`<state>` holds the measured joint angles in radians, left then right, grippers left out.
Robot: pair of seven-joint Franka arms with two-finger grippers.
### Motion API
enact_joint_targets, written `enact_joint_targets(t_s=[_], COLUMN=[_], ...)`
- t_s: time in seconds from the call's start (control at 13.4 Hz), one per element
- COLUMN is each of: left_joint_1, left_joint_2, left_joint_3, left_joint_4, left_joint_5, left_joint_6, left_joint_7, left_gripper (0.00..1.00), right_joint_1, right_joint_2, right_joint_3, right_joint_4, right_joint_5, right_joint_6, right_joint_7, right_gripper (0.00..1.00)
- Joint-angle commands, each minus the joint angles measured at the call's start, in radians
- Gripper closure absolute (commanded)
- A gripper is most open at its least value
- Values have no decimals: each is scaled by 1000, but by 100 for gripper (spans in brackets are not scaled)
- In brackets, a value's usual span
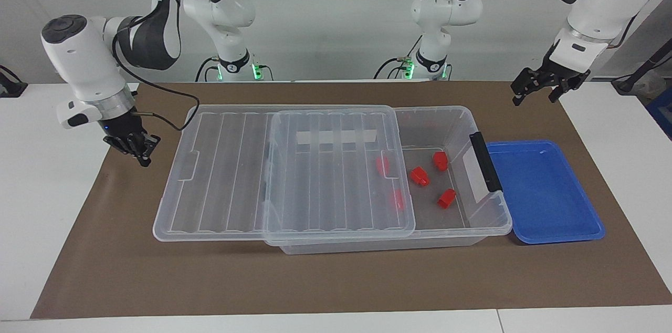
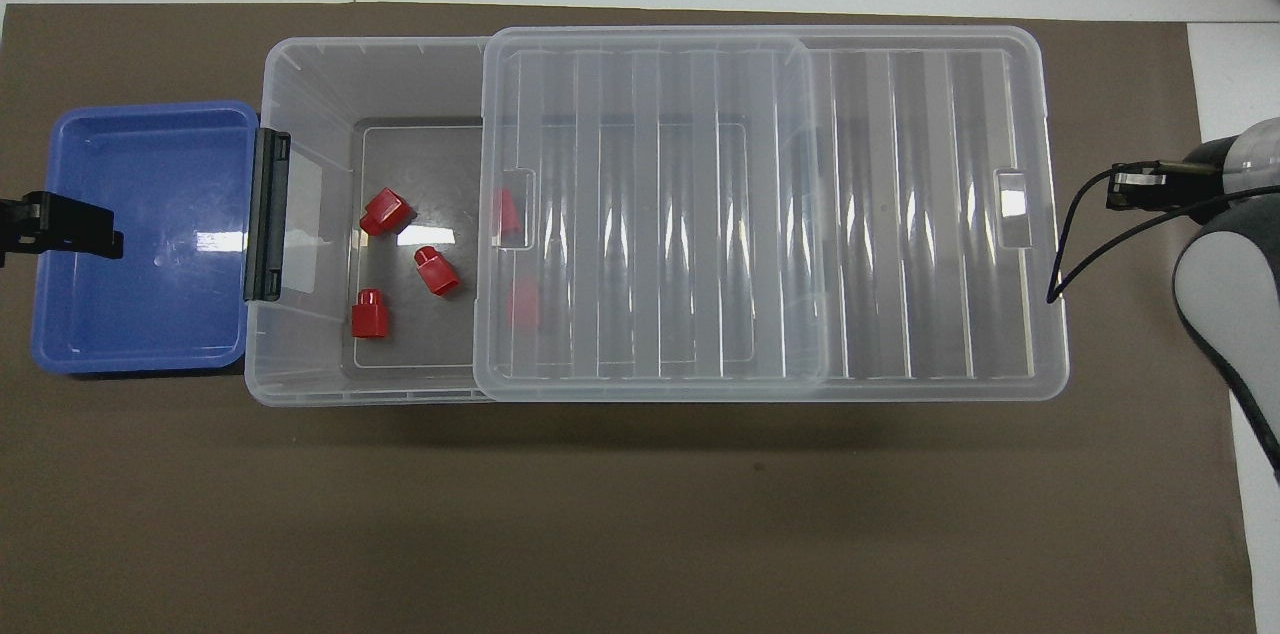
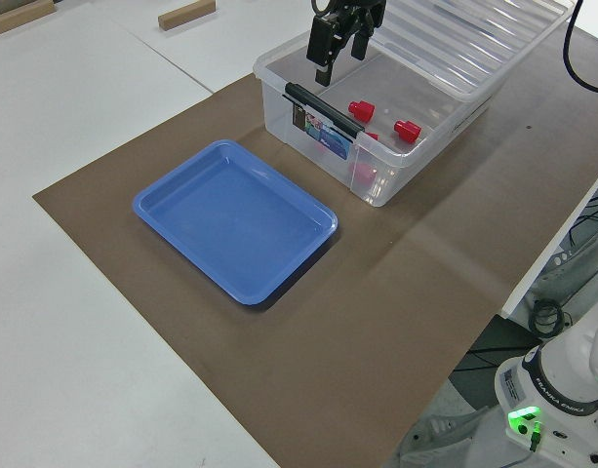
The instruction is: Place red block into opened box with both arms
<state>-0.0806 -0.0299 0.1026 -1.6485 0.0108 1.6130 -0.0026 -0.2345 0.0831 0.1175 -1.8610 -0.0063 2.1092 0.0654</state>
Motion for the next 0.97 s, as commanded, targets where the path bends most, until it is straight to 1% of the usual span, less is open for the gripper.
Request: enact_joint_targets(t_s=[0.0, 0.15, 0.3, 0.37, 0.6, 0.75, 0.9], left_joint_1=[16, 13, 5, 4, 2, -1, -4], left_joint_2=[-40, -53, -51, -53, -64, -65, -77], left_joint_3=[-1, -6, -17, -17, -17, -20, -27], left_joint_4=[-16, -5, 59, 62, 47, 46, 23], left_joint_5=[12, 21, 47, 47, 47, 47, 47], left_joint_6=[-5, -45, -96, -97, -78, -79, -73], left_joint_7=[47, 142, 150, 151, 164, 214, 219], left_gripper=[0, 0, 0, 0, 0, 0, 0], right_joint_1=[17, 27, 29, 37, 57, 78, 96], right_joint_2=[3, 9, 14, 14, 14, 14, 14], right_joint_3=[5, 5, 10, 10, 10, 10, 10], right_joint_4=[-9, -9, -9, -9, -10, -10, -10], right_joint_5=[0, 2, 2, 2, 2, 2, 2], right_joint_6=[26, 29, 34, 37, 35, 37, 37], right_joint_7=[-12, -7, -6, -4, -4, -2, 4], right_gripper=[100, 100, 100, 100, 100, 100, 100])
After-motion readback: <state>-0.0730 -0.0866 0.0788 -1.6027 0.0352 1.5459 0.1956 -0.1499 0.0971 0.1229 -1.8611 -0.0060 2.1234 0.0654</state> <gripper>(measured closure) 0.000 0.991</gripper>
